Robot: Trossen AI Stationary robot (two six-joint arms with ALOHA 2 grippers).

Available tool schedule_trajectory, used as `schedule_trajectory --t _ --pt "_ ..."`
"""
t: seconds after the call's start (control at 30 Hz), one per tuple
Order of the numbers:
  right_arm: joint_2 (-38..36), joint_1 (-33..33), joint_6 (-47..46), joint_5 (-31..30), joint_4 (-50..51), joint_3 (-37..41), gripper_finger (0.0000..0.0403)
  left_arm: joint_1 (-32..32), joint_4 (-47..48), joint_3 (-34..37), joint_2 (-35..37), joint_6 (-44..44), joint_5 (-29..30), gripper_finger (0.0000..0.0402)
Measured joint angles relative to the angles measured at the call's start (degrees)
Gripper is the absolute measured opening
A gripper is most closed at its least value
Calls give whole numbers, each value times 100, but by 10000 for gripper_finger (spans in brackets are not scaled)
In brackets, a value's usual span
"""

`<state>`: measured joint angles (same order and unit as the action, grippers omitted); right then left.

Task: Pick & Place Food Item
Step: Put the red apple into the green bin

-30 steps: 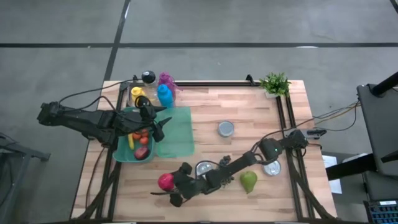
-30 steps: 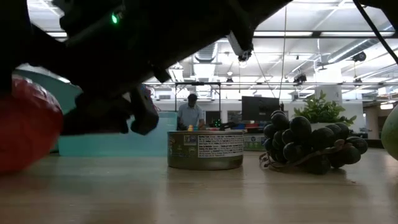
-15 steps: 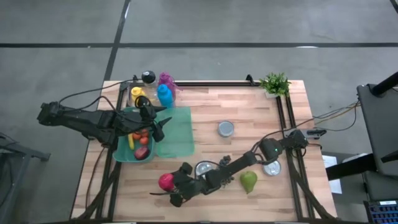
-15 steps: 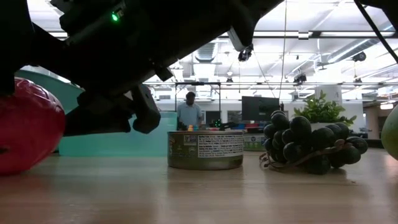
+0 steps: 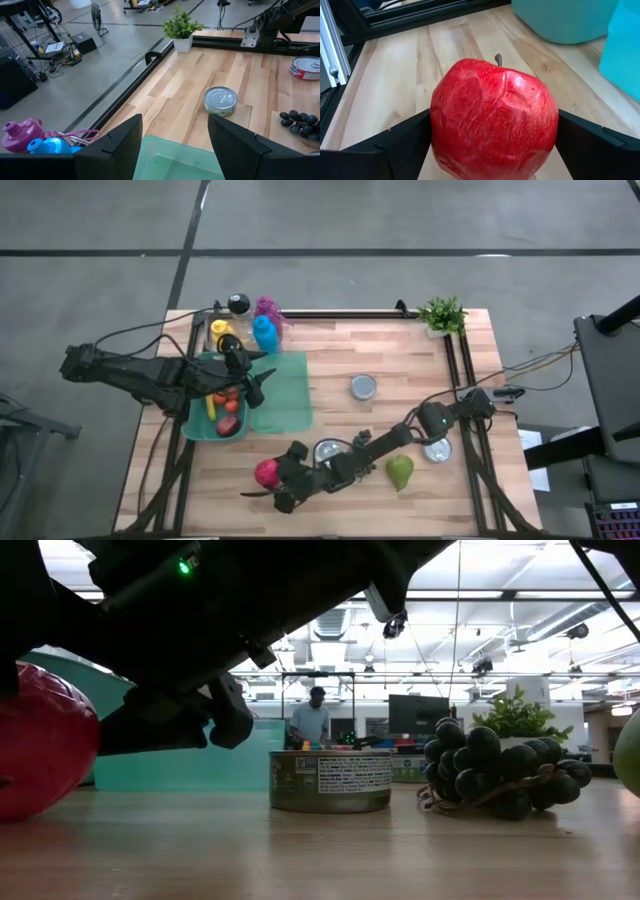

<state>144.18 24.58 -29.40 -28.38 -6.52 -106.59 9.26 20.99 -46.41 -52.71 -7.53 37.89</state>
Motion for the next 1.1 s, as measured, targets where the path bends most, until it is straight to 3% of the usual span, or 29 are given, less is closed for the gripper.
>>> schedule_trajectory --t 0.13,0.73,1.1 --pt "0 0 -11 17 3 0 396 0 0 0 0 0 -2 230" --pt "-37 2 3 -41 11 0 396 0 0 0 0 -2 0 230" --pt "-625 22 386 -173 42 267 396 -2 10 0 0 -2 0 230"
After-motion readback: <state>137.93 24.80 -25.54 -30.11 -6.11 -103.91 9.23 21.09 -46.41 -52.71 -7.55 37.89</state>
